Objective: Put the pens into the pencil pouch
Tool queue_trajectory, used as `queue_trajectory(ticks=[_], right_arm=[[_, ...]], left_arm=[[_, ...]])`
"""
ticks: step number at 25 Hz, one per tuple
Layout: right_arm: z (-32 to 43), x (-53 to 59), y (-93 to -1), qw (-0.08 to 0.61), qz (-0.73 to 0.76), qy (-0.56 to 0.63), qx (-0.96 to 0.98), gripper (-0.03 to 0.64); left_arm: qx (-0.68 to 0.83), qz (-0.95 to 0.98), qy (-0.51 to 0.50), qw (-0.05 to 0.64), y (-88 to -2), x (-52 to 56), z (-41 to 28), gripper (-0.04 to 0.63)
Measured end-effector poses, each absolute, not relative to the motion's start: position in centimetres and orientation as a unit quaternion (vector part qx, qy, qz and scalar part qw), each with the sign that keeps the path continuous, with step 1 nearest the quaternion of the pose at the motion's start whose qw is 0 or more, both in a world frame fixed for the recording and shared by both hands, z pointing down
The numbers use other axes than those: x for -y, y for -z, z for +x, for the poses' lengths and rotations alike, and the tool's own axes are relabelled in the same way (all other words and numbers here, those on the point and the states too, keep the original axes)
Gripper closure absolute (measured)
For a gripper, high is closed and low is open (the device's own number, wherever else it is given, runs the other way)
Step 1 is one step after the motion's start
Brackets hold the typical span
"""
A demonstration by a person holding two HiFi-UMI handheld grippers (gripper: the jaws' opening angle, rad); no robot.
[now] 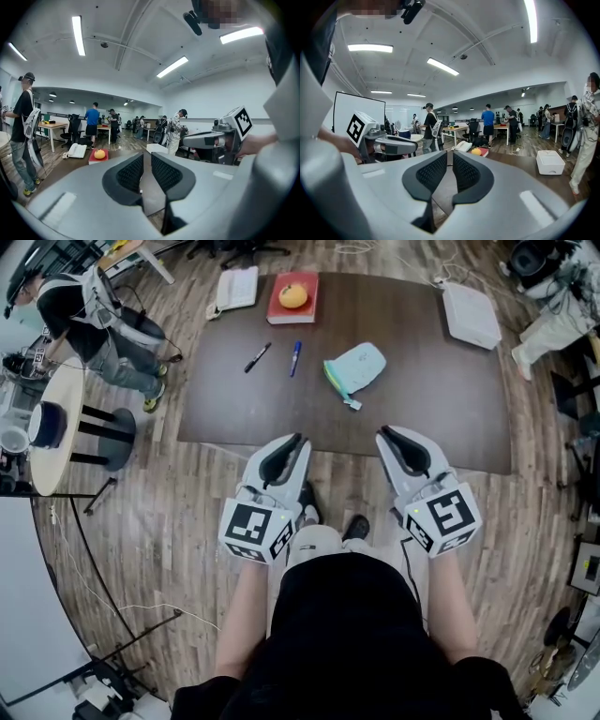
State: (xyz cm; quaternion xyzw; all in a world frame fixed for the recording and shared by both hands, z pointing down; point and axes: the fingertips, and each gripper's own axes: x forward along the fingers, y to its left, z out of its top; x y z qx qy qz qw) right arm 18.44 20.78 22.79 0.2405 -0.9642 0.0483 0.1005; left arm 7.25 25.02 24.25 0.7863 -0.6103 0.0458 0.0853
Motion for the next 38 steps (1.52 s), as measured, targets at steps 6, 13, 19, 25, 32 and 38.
queue_trajectory(ticks=[6, 13, 19, 25, 32, 38], right_arm=[[15.4, -18.9, -22.6, 0.114, 0.247, -0.047, 0.961, 0.507], [11.5, -16.3, -22.9, 0.143, 0.260, -0.048, 0.954, 0.458], [8.7, -13.3, -23.6, 0.162, 0.280, -0.052, 0.945, 0.456], [5.8, -11.1, -25.4, 0.185, 0.295, -0.057, 0.936, 0.456], [3.1, -9.2, -27.9, 0.214, 0.319, -0.072, 0.921, 0.457], [2.7, -8.5, -30.9, 0.246, 0.338, -0.083, 0.905, 0.457]], left_arm=[[0.601, 0.794, -0.050, 0.081, -23.9, -22.9, 4.0, 0.476], [0.591, 0.800, -0.046, 0.091, -24.3, -19.8, -0.4, 0.411], [0.575, 0.811, -0.047, 0.099, -24.9, -16.8, -3.5, 0.394], [0.561, 0.820, -0.047, 0.103, -25.7, -14.7, -6.8, 0.385], [0.540, 0.832, -0.053, 0.119, -27.5, -13.2, -9.8, 0.385], [0.532, 0.835, -0.058, 0.129, -28.6, -12.4, -11.3, 0.385]])
